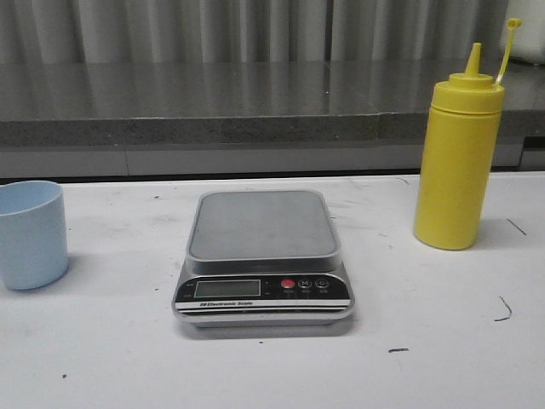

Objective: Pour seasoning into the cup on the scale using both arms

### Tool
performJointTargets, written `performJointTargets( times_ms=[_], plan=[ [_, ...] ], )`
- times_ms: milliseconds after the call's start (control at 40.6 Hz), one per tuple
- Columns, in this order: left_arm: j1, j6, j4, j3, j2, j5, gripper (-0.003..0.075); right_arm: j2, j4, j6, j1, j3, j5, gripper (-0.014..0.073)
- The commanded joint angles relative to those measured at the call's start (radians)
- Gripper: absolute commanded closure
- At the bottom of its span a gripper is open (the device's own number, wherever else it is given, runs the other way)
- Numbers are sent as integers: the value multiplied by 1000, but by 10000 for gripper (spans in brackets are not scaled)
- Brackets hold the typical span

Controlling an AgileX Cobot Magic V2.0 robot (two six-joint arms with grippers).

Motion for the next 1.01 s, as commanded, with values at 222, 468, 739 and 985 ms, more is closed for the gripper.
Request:
performJointTargets(
  times_ms=[222,468,739,985],
  plan=[
    [1,-12,-2,23,-16,-72,740,-16,-11,0,-8,-6,-76,701],
    [1,-12,-2,23,-16,-72,740,-16,-11,0,-8,-6,-76,701],
    [1,-12,-2,23,-16,-72,740,-16,-11,0,-8,-6,-76,701],
    [1,-12,-2,23,-16,-135,740,-16,-11,0,-8,-6,-76,701]
  ],
)
